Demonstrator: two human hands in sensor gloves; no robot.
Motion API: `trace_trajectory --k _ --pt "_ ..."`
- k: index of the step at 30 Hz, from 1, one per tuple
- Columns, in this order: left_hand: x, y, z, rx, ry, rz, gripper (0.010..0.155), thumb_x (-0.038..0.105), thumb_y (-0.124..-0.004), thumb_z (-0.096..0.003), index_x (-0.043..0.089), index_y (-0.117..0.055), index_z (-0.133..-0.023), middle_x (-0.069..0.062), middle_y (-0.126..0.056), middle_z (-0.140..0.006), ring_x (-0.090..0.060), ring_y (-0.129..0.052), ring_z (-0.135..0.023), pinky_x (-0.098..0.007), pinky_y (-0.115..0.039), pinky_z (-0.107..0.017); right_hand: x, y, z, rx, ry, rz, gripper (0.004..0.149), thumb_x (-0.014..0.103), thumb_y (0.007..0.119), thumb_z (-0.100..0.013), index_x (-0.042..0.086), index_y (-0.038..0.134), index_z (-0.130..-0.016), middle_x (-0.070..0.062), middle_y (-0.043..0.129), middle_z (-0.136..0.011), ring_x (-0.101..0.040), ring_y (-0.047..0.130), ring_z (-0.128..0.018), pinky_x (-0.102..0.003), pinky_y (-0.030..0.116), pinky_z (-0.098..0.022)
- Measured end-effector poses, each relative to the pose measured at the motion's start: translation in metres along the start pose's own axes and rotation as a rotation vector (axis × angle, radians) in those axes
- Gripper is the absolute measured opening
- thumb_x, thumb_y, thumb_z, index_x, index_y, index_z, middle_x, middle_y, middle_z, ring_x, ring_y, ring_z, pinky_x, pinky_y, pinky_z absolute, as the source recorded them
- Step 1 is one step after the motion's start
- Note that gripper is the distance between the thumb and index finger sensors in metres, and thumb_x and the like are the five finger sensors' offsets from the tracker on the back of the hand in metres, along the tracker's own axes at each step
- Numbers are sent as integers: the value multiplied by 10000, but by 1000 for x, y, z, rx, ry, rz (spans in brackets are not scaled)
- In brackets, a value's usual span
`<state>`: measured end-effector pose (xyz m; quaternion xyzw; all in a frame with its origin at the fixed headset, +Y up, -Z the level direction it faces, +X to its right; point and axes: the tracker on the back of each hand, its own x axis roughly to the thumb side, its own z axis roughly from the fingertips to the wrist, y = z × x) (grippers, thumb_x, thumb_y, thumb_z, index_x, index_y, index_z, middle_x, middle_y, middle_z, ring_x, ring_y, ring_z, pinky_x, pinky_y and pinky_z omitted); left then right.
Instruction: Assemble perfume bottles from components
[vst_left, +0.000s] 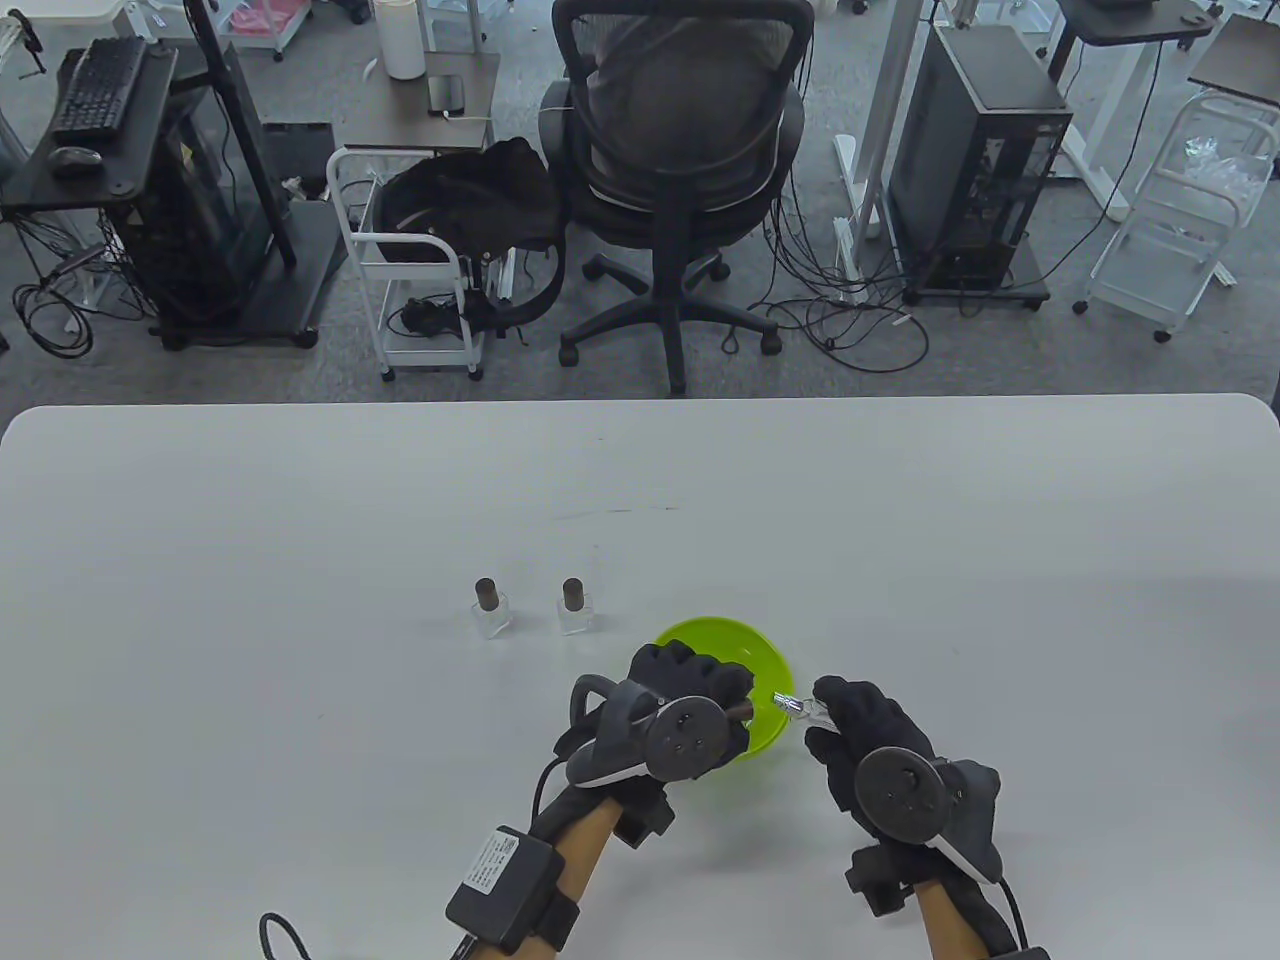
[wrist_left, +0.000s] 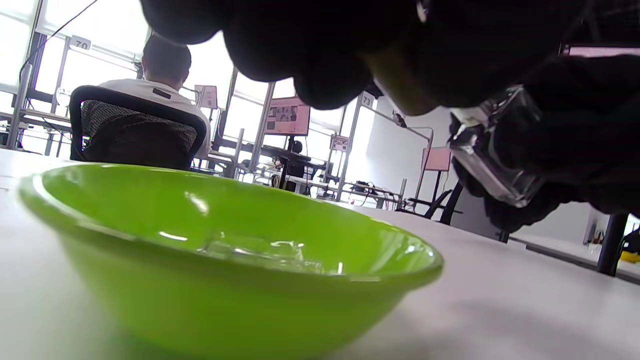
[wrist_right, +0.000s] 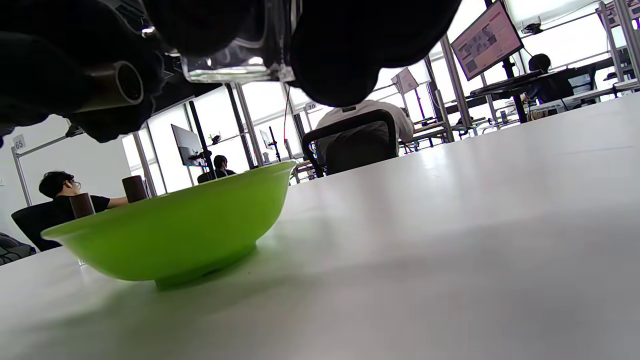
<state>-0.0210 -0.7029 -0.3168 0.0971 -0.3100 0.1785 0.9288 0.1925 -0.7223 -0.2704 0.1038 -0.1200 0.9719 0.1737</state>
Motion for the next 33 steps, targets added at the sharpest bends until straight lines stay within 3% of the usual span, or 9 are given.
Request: trace_trajectory --k 4,7,27,33 --pt "-6 -4 7 72 15 181 588 583 -817 -449 265 -726 -935 15 -880 -842 -211 -838 -732 -468 -671 -713 2 2 0 10 -10 8 526 377 654 -539 232 544 -1033 -115 708 -1000 -221 880 -781 -476 753 -673" --pt "-6 -2 8 71 10 206 587 590 -803 -453 265 -729 -937 21 -881 -841 -204 -839 -731 -462 -673 -712 4 3 1 23 -23 4 524 376 653 -539 237 543 -1032 -113 706 -1002 -222 879 -784 -476 752 -676" --pt "2 -12 10 47 -26 178 538 535 -630 -507 249 -720 -953 17 -885 -830 -190 -845 -718 -446 -682 -708 10 6 2 66 -92 -76 521 373 660 -527 252 558 -1023 -100 717 -999 -213 885 -785 -465 756 -688" --pt "5 -17 12 110 -31 210 538 497 -638 -502 218 -731 -952 -14 -899 -815 -200 -856 -713 -453 -700 -706 7 4 1 65 -78 -118 521 366 669 -516 239 583 -1014 -111 741 -978 -213 903 -760 -457 772 -672"
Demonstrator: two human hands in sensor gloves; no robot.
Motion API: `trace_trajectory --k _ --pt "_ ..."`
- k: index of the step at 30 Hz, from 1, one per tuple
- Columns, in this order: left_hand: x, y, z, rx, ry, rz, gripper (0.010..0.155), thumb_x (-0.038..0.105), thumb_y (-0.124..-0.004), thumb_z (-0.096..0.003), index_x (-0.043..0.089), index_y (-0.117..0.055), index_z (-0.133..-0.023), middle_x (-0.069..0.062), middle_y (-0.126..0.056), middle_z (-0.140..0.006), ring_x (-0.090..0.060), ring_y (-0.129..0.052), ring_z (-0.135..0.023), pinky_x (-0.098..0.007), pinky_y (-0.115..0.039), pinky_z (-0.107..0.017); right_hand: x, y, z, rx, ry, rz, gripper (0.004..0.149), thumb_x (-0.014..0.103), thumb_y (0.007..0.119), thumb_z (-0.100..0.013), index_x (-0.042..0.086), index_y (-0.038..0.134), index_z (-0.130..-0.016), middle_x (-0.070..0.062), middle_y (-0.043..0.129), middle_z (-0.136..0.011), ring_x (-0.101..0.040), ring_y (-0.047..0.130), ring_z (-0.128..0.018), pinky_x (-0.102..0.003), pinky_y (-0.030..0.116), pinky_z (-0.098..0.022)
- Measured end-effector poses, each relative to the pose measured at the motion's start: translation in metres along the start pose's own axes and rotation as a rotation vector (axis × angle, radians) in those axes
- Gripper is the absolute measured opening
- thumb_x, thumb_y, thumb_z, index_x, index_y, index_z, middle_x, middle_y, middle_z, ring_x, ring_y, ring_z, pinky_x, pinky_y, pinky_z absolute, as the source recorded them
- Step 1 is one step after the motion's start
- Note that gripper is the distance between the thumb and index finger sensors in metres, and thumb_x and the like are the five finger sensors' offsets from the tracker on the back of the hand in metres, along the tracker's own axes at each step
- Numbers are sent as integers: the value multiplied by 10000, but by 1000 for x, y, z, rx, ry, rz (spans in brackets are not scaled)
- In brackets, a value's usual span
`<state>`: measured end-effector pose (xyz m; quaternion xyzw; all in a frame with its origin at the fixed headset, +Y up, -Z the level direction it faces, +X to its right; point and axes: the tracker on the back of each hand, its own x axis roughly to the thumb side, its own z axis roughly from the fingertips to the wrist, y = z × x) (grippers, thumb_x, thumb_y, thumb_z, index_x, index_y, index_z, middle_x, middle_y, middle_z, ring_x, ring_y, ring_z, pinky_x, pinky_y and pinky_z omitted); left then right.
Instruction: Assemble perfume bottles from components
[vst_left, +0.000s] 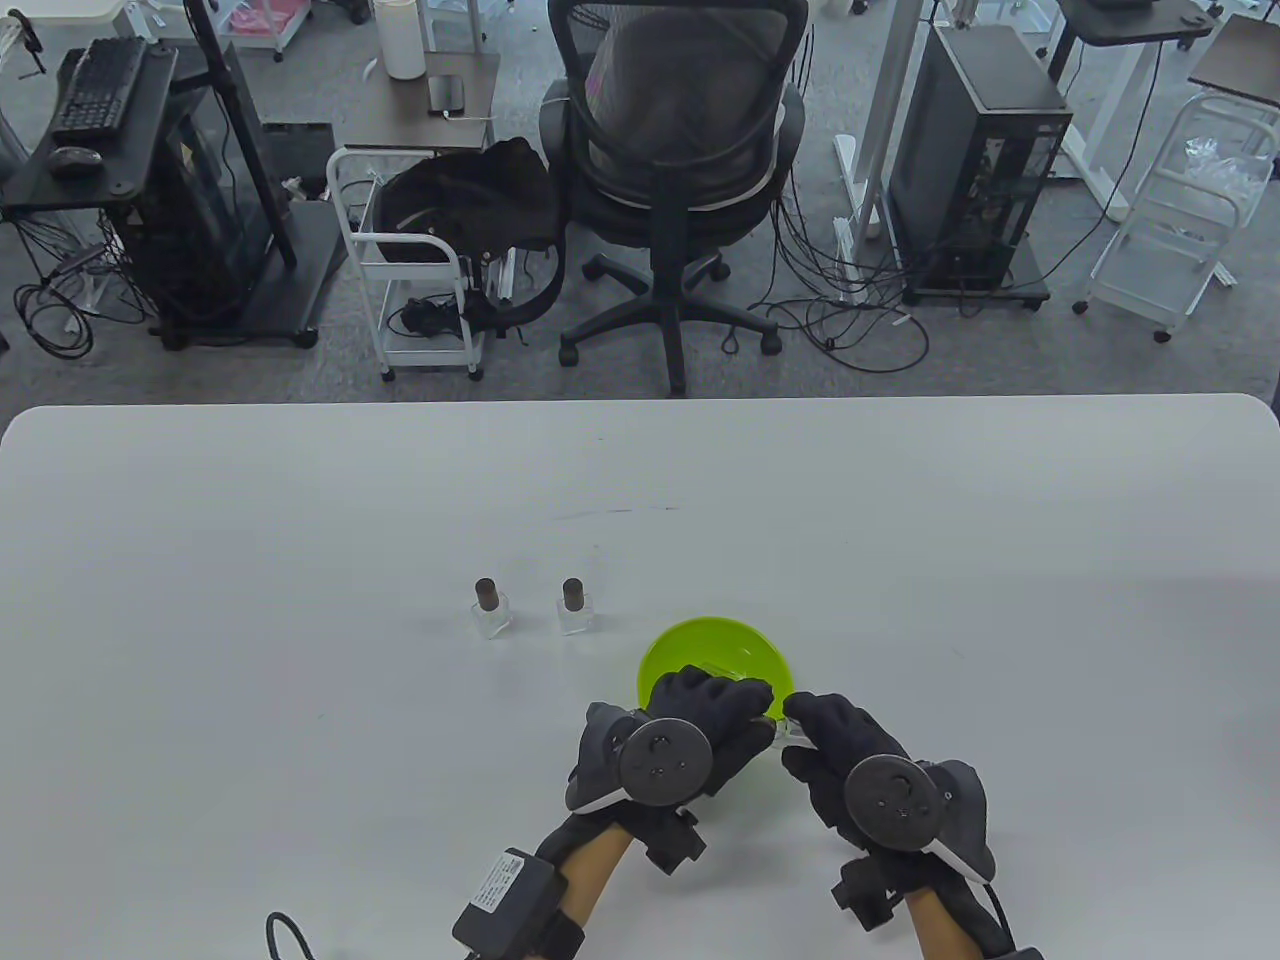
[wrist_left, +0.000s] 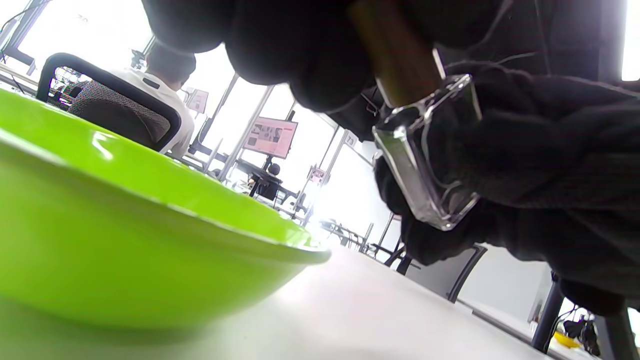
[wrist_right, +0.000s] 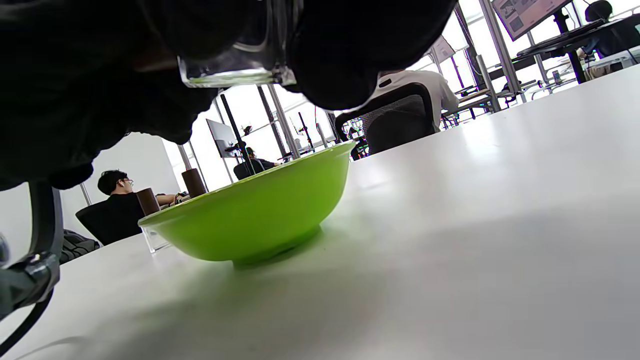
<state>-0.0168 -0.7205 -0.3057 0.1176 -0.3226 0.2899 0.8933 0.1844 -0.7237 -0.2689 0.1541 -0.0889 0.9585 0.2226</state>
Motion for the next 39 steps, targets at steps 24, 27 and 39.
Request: trace_trajectory --k 24,27,39 --pt "12 4 -9 -50 -7 11 543 490 -620 -535 202 -692 -990 -49 -862 -871 -232 -811 -765 -474 -630 -743 -3 -2 -3 22 9 -57 498 435 751 -565 244 598 -999 -115 768 -976 -214 957 -772 -454 819 -659" --pt "20 13 -12 -114 -13 -62 686 541 -669 -513 195 -568 -1096 -61 -759 -1048 -279 -750 -889 -516 -584 -773 -6 -2 -3 20 20 -81 491 454 749 -578 262 583 -998 -109 762 -991 -204 957 -799 -447 825 -670" --pt "-34 67 38 -231 278 -509 1011 676 -677 -443 156 -233 -1189 -183 -426 -1241 -502 -447 -1123 -692 -365 -814 -21 -4 -2 -40 84 -121 488 426 703 -575 288 557 -1019 -108 742 -1033 -261 900 -883 -508 744 -700"
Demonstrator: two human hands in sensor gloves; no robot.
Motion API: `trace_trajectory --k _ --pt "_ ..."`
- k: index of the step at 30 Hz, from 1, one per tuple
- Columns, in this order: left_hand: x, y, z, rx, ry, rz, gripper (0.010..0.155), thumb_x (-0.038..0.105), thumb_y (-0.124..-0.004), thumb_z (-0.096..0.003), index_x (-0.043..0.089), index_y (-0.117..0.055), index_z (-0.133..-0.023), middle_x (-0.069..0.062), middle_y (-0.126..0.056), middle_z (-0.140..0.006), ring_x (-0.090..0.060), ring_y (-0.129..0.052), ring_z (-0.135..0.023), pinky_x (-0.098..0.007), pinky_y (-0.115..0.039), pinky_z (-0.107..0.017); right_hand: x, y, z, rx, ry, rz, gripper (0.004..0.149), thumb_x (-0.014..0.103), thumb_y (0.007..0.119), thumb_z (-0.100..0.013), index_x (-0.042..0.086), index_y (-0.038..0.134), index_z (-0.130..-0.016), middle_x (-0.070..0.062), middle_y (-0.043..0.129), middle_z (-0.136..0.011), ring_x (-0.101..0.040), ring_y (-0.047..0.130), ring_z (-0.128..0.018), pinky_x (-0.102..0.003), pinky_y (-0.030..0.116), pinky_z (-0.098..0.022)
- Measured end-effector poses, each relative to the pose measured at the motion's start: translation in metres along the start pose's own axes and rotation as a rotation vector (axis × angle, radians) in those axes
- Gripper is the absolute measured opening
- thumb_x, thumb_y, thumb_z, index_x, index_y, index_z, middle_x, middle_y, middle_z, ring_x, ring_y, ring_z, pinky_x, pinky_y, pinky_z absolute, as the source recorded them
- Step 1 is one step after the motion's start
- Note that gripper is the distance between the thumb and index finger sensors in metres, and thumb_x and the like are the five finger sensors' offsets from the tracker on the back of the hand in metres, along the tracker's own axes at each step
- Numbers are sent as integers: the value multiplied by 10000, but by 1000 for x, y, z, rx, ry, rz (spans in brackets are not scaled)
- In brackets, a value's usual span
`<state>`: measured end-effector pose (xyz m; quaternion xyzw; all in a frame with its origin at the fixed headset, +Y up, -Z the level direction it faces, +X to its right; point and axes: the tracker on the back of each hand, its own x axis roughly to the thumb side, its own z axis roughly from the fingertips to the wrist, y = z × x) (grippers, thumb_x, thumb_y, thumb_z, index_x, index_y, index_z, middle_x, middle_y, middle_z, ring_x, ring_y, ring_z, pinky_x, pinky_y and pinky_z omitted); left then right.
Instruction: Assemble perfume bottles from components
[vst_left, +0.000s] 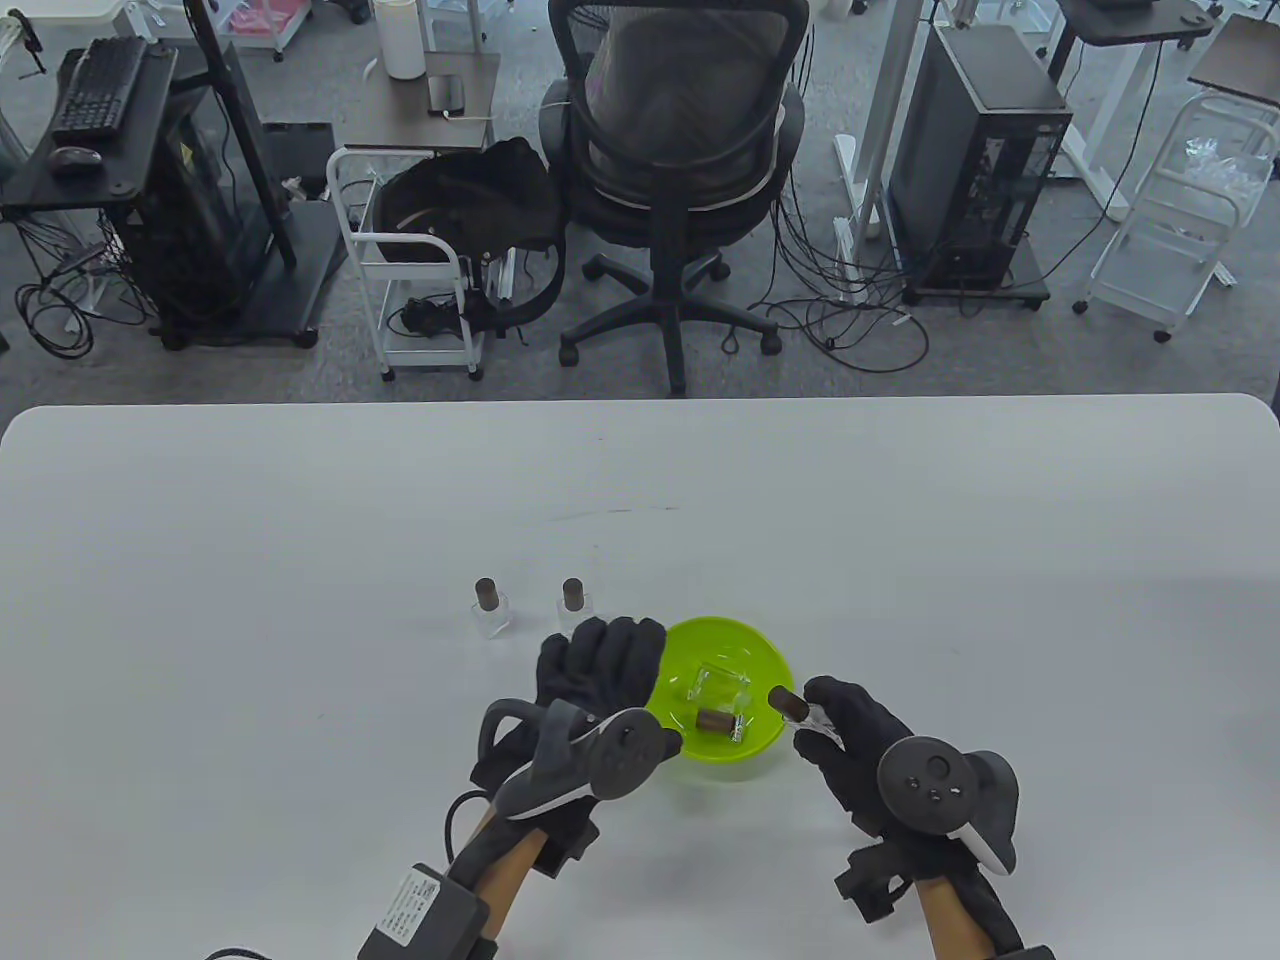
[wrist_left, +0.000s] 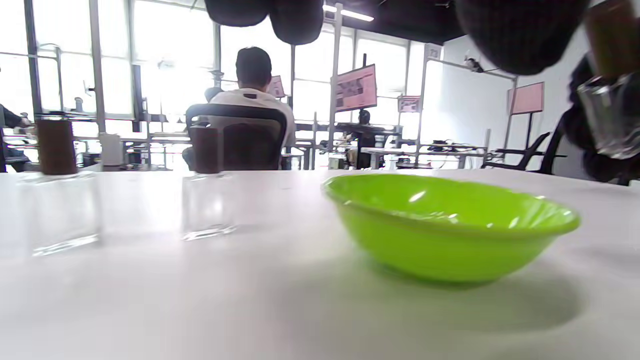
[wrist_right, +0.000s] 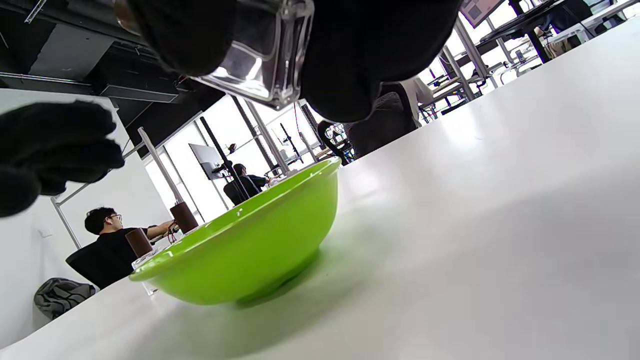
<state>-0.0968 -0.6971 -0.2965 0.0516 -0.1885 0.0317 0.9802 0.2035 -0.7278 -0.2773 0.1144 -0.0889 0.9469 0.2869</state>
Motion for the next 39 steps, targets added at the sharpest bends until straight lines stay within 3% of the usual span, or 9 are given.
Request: trace_trajectory --k 4,10,17,24,39 --pt "-33 -21 13 -66 116 -20 1033 691 -670 -436 165 -194 -1187 -208 -348 -1251 -533 -359 -1136 -721 -309 -810 -3 -1 -1 -15 22 -21 488 427 699 -573 295 558 -1021 -101 739 -1039 -271 885 -903 -513 734 -706" --pt "-54 -35 23 -96 186 10 1034 696 -663 -435 171 -180 -1183 -214 -326 -1252 -540 -339 -1136 -729 -297 -807 -14 -3 -9 -27 111 -50 485 449 680 -570 346 556 -1027 -76 712 -1074 -286 833 -962 -564 663 -753" --pt "-54 -32 25 -63 176 18 1035 699 -660 -434 175 -173 -1182 -206 -324 -1252 -536 -333 -1138 -728 -294 -808 -34 -14 -50 -88 310 -1 480 495 674 -562 459 542 -1022 -85 553 -1109 -330 634 -1009 -637 509 -799" --pt "-59 -32 29 -58 186 35 1036 699 -663 -432 176 -177 -1182 -206 -328 -1252 -536 -332 -1138 -729 -293 -807 -57 -6 -92 -42 506 114 490 509 671 -583 462 501 -1040 27 621 -1092 -257 693 -981 -640 513 -802" --pt "-64 -31 32 -67 207 61 1036 700 -664 -430 176 -181 -1183 -203 -340 -1251 -535 -339 -1138 -728 -297 -807 -75 30 -120 49 655 290 510 497 709 -583 432 534 -1057 57 766 -1072 -244 767 -958 -648 559 -768"
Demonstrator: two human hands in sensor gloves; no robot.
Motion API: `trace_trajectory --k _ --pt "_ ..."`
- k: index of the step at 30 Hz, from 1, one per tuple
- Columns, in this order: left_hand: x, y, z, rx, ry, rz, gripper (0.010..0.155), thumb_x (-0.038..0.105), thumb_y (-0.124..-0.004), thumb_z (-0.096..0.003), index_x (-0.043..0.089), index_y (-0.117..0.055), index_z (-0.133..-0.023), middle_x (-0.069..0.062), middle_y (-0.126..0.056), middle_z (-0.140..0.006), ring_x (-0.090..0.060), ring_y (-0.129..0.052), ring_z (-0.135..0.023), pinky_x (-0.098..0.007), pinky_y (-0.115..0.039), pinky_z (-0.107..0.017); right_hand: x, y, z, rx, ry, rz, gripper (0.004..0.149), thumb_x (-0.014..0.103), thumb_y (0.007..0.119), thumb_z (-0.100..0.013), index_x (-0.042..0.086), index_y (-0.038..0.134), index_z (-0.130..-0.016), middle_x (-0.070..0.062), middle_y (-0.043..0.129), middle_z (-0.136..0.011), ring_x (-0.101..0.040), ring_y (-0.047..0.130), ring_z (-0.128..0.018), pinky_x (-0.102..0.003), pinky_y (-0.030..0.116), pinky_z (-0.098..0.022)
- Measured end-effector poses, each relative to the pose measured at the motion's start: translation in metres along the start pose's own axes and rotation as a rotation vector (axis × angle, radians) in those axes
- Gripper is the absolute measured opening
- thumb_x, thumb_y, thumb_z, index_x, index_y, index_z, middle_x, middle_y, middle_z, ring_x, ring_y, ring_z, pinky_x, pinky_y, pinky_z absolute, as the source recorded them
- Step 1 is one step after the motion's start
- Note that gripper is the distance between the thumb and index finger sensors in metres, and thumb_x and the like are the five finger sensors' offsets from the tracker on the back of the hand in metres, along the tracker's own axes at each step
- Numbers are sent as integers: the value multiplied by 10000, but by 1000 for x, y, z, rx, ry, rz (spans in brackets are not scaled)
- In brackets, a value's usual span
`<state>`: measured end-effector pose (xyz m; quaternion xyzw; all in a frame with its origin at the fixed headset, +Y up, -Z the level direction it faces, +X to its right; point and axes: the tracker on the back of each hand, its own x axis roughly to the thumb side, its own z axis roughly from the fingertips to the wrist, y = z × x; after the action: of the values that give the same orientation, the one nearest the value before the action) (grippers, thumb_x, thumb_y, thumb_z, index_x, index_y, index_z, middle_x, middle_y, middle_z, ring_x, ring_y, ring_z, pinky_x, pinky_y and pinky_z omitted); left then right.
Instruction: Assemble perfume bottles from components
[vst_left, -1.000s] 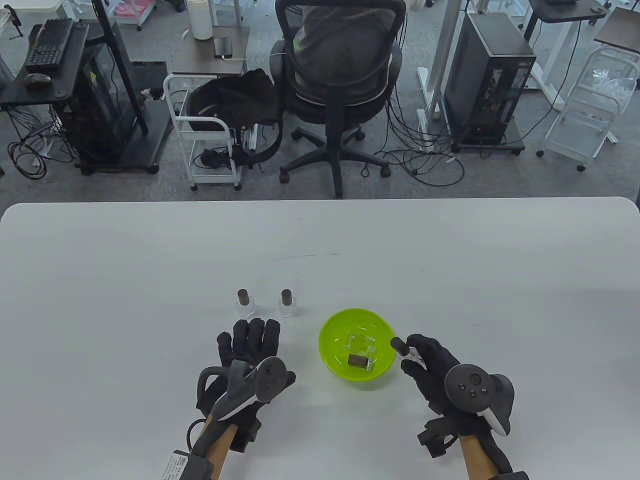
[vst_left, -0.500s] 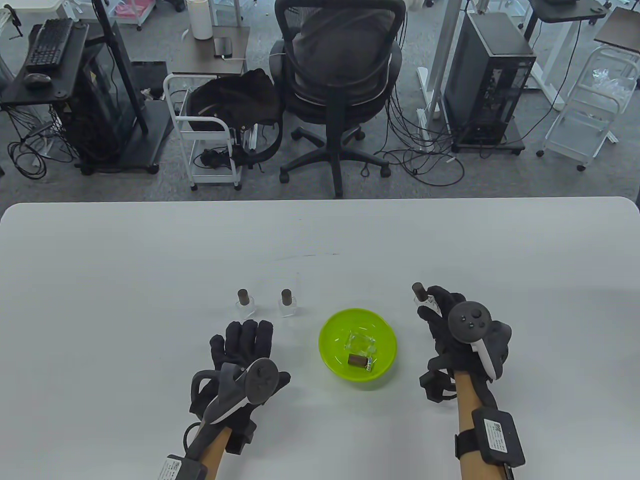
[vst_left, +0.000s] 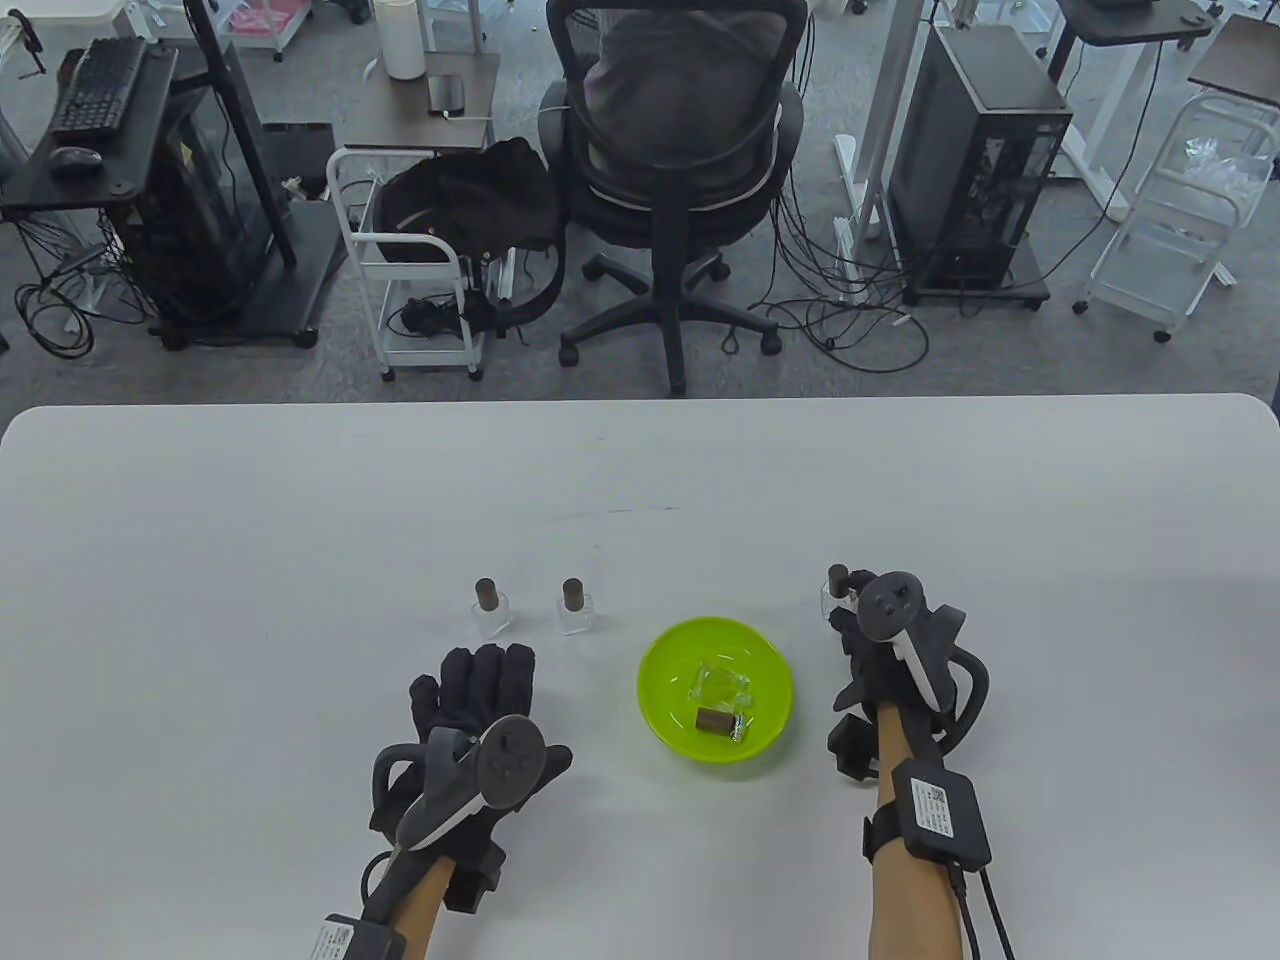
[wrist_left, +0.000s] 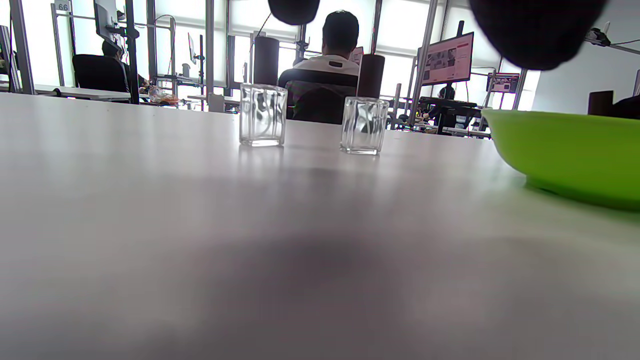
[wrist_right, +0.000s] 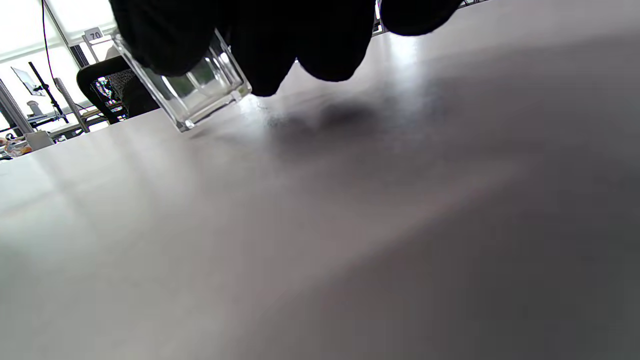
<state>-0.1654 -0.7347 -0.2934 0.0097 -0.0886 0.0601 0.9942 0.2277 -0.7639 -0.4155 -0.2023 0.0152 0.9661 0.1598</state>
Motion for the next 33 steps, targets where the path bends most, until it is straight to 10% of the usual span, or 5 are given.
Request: trace_trajectory --k 12,23,33 --pt "-1 0 0 -7 5 -1 1033 698 -667 -430 178 -185 -1183 -203 -346 -1251 -536 -349 -1136 -725 -304 -808 -7 -12 9 -27 -30 23 638 462 726 -572 261 491 -1130 -84 697 -1122 -363 742 -962 -686 549 -730" --pt "1 1 -2 -5 5 -21 1033 698 -668 -430 180 -186 -1182 -200 -348 -1251 -533 -349 -1137 -723 -306 -810 15 -83 79 -347 -266 223 616 425 697 -604 160 516 -1130 -195 683 -1099 -363 818 -871 -602 656 -692" --pt "1 1 -1 -1 3 -17 1032 696 -669 -430 179 -188 -1183 -199 -348 -1251 -534 -351 -1137 -722 -309 -810 112 -20 137 -28 -500 441 635 546 692 -561 242 589 -1109 -135 758 -1074 -311 871 -835 -546 699 -686"
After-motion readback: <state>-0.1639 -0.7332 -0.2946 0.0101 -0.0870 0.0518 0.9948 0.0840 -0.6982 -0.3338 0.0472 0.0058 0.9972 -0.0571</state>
